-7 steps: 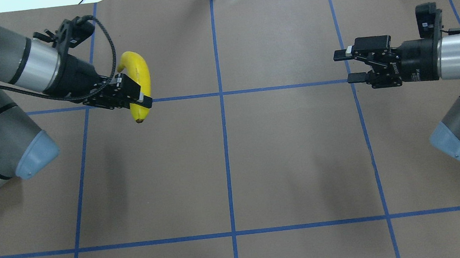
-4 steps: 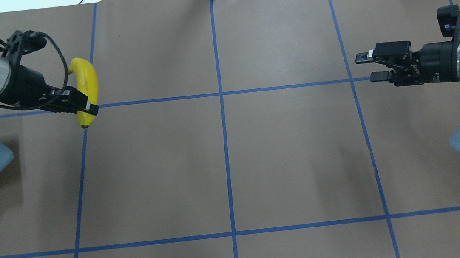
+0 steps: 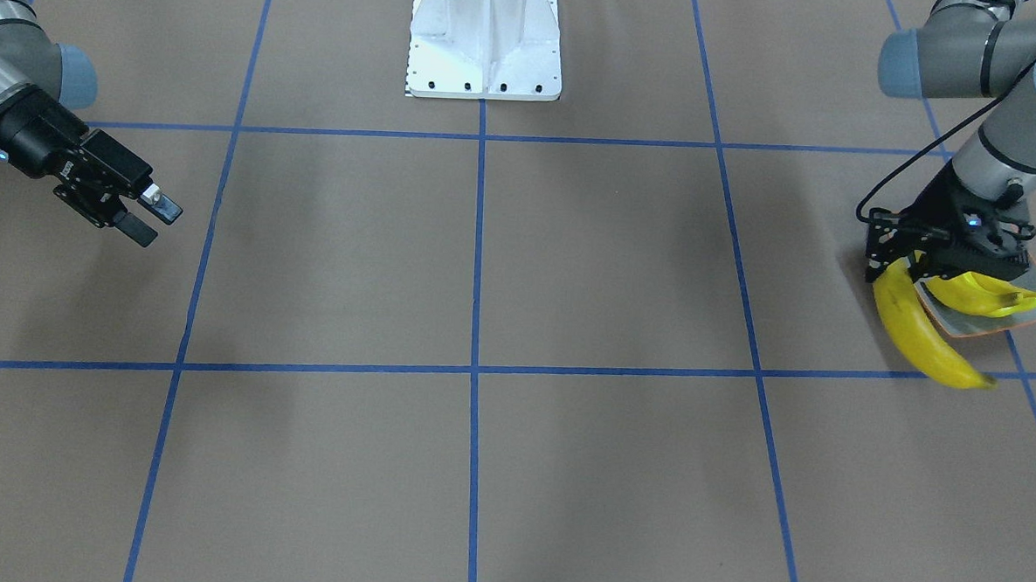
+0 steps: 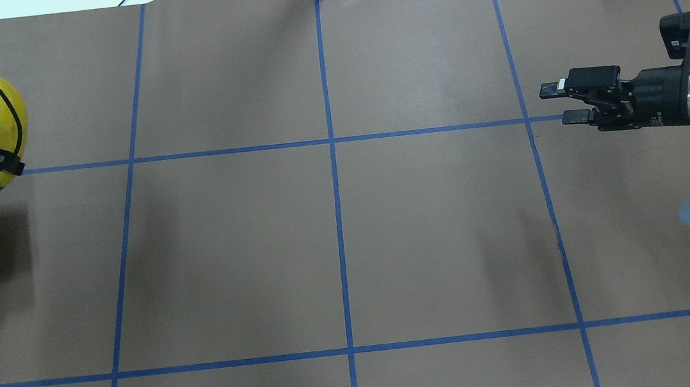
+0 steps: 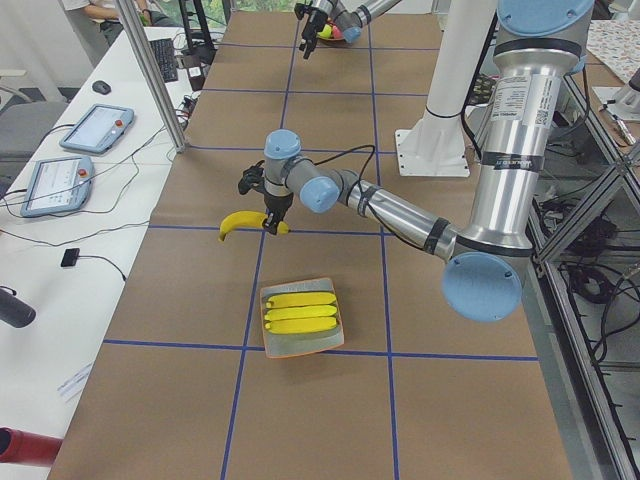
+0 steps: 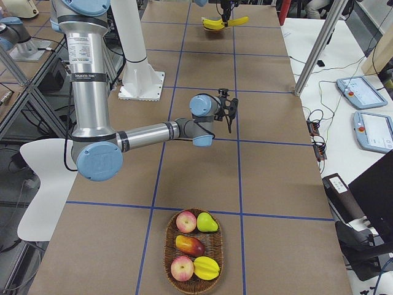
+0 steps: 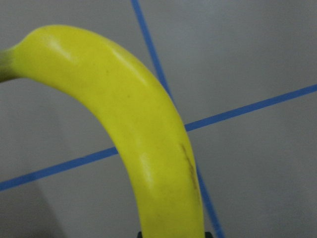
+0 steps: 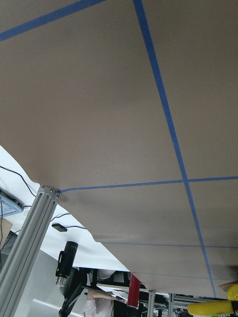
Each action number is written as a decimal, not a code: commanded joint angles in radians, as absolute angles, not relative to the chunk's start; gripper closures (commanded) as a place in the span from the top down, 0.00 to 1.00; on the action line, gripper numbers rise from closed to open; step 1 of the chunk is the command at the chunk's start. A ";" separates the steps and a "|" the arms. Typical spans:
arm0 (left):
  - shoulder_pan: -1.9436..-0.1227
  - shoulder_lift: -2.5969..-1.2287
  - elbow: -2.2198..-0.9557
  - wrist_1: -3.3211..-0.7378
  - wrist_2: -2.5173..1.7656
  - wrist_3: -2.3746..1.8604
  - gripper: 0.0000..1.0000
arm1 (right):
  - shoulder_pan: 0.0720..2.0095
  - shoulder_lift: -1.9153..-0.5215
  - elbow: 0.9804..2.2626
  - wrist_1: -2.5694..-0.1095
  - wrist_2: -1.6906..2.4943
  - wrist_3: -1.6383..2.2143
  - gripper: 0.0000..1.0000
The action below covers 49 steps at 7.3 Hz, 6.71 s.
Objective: Transfer all bananas from basket to plate
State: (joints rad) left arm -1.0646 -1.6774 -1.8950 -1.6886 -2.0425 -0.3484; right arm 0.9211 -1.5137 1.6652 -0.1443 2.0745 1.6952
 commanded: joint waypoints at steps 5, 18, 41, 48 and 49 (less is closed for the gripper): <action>-1.058 -1.463 -1.937 -1.270 -1.579 -0.083 0.00 | 0.917 -1.505 1.644 -0.144 2.071 1.694 1.00; -0.884 -1.519 -1.746 -1.220 -1.563 -0.083 0.28 | 0.917 -1.503 1.647 -0.155 2.072 1.695 1.00; -1.399 -1.803 -1.629 -1.505 -2.401 -0.169 1.00 | 1.457 -1.456 1.615 -1.549 2.381 -0.029 1.00; -1.397 -1.749 -1.634 -1.571 -2.414 -0.172 1.00 | 1.474 -1.420 1.649 -1.649 2.365 -0.031 1.00; -1.397 -1.727 -1.638 -1.574 -2.414 -0.170 1.00 | 1.474 -1.424 1.649 -1.649 2.365 -0.031 1.00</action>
